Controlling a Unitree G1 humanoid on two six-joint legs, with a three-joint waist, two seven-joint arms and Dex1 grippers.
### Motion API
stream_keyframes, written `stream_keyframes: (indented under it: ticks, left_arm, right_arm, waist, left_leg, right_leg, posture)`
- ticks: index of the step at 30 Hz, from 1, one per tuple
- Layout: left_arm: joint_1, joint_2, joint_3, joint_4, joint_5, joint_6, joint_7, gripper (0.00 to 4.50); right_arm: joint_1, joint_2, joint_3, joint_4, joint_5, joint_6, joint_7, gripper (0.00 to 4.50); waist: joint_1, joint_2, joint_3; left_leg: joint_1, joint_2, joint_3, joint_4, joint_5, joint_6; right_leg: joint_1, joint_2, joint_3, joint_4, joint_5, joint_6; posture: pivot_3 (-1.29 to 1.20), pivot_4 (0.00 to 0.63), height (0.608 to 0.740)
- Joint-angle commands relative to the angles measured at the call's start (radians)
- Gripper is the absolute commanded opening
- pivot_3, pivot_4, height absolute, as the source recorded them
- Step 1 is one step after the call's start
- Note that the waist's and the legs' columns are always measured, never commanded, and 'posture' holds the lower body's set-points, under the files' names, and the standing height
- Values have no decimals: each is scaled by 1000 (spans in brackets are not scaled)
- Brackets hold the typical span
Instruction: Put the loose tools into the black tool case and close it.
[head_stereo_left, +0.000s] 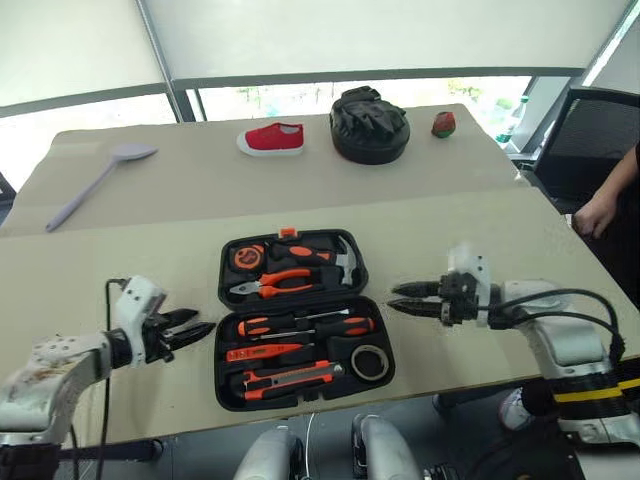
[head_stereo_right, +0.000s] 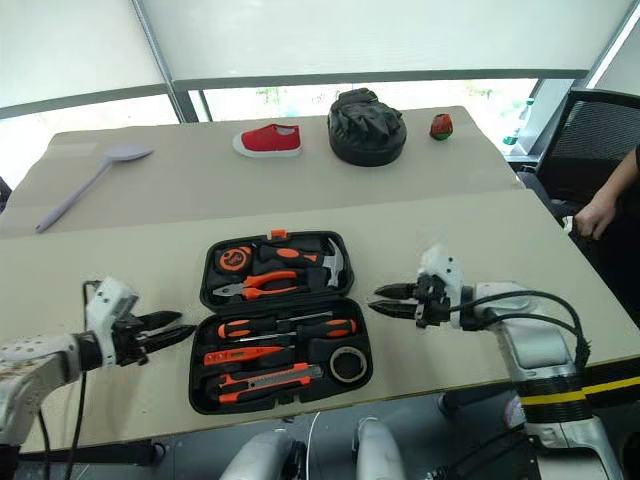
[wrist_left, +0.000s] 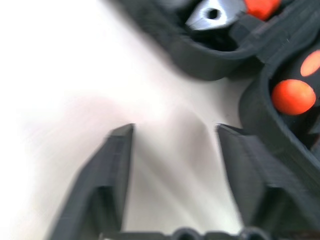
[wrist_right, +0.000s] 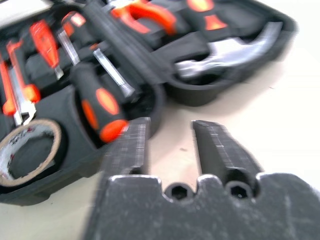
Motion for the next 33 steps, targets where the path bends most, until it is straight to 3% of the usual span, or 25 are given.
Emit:
stream_keyframes:
  ticks: [1,3,5,8,13,21,24,25,33]
  left_arm:
    - [-86,26,57,-6,-71,106,41,4316]
    - [-163,21,53,7,-92,188,93,4500]
    - [-285,10,24,31,-110,311,166,4500]
    - [-410,-18,-18,82,-109,432,234,4500]
    - [-519,-30,-120,155,-76,483,260,4500]
    - [-549,-35,-178,193,-51,486,265,4500]
    - [-540,-48,-181,195,-57,487,262,4500]
    - [-539,-58,-178,196,-64,494,264,3973]
    - [-540,-123,-145,245,-64,530,295,1219]
  right_arm:
    - [-76,-4,-56,-55,65,181,-119,3167]
    - [-128,-34,-11,-65,52,298,-152,3970]
    - [-240,-48,60,-47,64,494,-171,4475]
    - [-361,-10,126,21,56,628,-204,4475]
    - [-528,132,117,229,11,728,-350,4475]
    - [-567,166,220,286,-31,716,-362,4475]
    - [-560,174,246,311,-61,721,-396,3762]
    - [-560,178,246,321,-65,730,-405,3387]
    - [-570,207,254,371,-77,732,-426,697]
  waist:
    - [2,0,0]
    - [4,0,0]
    - [8,0,0]
    - [8,-1,0]
    - [-9,-2,0]
    - [-14,-2,0]
    - [-16,-2,0]
    - [-15,-2,0]
    - [-13,-3,-2]
  left_leg:
    - [0,0,0,0,1,-1]
    - [0,0,-1,0,1,-1]
    - [-1,-1,-1,0,1,-1]
    - [-2,-1,-1,1,2,-3]
    - [-2,-2,-1,0,5,-7]
    - [-6,-3,-1,-4,5,-7]
    - [-6,-3,-1,-5,5,-6]
    - [-6,-3,-1,-5,5,-7]
    - [-1,-5,-1,-4,5,-7]
  right_leg:
    - [0,0,0,0,1,-1]
    - [0,0,0,1,1,-1]
    - [-1,0,0,1,1,-1]
    - [-1,0,-1,0,2,-1]
    - [-2,0,1,0,2,-1]
    - [-5,0,0,0,3,0]
    - [-5,0,0,0,3,0]
    - [-5,0,0,0,3,0]
    - [-1,-1,0,-1,3,1]
  posture:
    - [0,150,740]
    - [0,150,740]
    - [0,150,740]
    - [0,150,740]
    - [0,150,740]
    - [0,150,740]
    - [0,150,740]
    - [0,150,740]
    - [0,150,740]
